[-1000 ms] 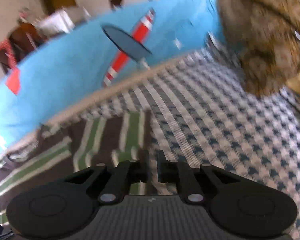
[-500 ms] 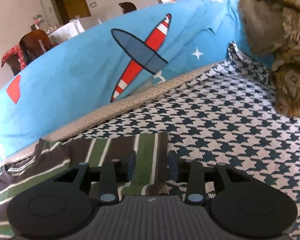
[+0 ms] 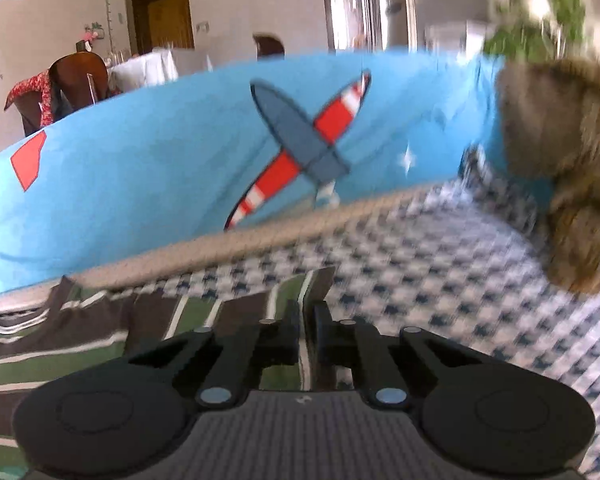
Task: Fold clothes
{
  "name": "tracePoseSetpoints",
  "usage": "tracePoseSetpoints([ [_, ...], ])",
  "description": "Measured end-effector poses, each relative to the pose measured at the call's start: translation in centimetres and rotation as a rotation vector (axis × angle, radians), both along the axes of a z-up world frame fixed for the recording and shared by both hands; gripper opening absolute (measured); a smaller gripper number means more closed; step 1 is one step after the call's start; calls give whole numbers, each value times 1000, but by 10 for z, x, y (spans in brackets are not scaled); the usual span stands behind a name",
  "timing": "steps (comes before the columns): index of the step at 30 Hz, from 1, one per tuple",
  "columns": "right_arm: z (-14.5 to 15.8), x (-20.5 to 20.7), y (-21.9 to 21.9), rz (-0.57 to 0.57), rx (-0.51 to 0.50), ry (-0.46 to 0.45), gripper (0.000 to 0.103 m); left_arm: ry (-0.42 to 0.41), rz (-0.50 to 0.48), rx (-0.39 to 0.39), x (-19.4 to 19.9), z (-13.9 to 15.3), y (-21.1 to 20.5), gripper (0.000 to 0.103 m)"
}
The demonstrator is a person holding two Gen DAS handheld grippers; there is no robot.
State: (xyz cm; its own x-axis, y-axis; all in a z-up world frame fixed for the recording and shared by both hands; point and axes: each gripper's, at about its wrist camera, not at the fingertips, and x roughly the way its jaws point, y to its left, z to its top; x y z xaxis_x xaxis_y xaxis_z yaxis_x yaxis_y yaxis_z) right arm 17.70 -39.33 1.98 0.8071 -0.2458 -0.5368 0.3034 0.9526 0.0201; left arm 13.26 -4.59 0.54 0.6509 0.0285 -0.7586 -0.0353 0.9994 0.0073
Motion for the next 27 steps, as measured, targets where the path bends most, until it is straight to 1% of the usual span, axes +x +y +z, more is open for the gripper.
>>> tracePoseSetpoints([
  [1, 0, 1, 2, -13, -32, -4, 9, -9, 0, 1, 0, 3, 1, 103],
  [2, -2, 3, 3, -21, -49, 12, 9, -18, 4, -3, 0, 7, 4, 103],
  [4, -8, 8, 2, -41, -49, 61, 9, -32, 23, -30, 1, 15, 13, 103],
  [6, -10, 10, -2, -79, -27, 77, 10, -43, 46, -47, 3, 22, 25, 103],
  [8, -4, 7, -6, -122, -26, 57, 13, -53, 78, -44, 6, 29, 38, 103],
  [9, 0, 5, -8, -134, -20, 40, 18, -56, 96, -36, 8, 33, 45, 103],
  [11, 8, 0, -11, -140, 8, 12, 18, -53, 130, -25, 12, 36, 60, 103],
  [14, 15, -3, -7, -91, 74, 15, 18, -54, 193, -25, 15, 39, 85, 103],
  [15, 16, -3, -4, -73, 97, 26, 22, -52, 207, -24, 15, 39, 93, 103],
  [16, 16, -4, -1, -60, 119, 39, 30, -48, 217, -21, 15, 39, 100, 103],
  [18, 16, -8, 7, -40, 158, 57, 36, -38, 237, -26, 16, 38, 114, 103],
  [24, 19, -19, 45, 81, 202, 93, 37, -11, 289, -60, 19, 33, 151, 101],
  [25, 18, -21, 52, 101, 215, 109, 38, -5, 298, -72, 20, 33, 156, 97],
  [27, 15, -25, 68, 146, 242, 151, 40, 8, 317, -106, 21, 31, 167, 96],
])
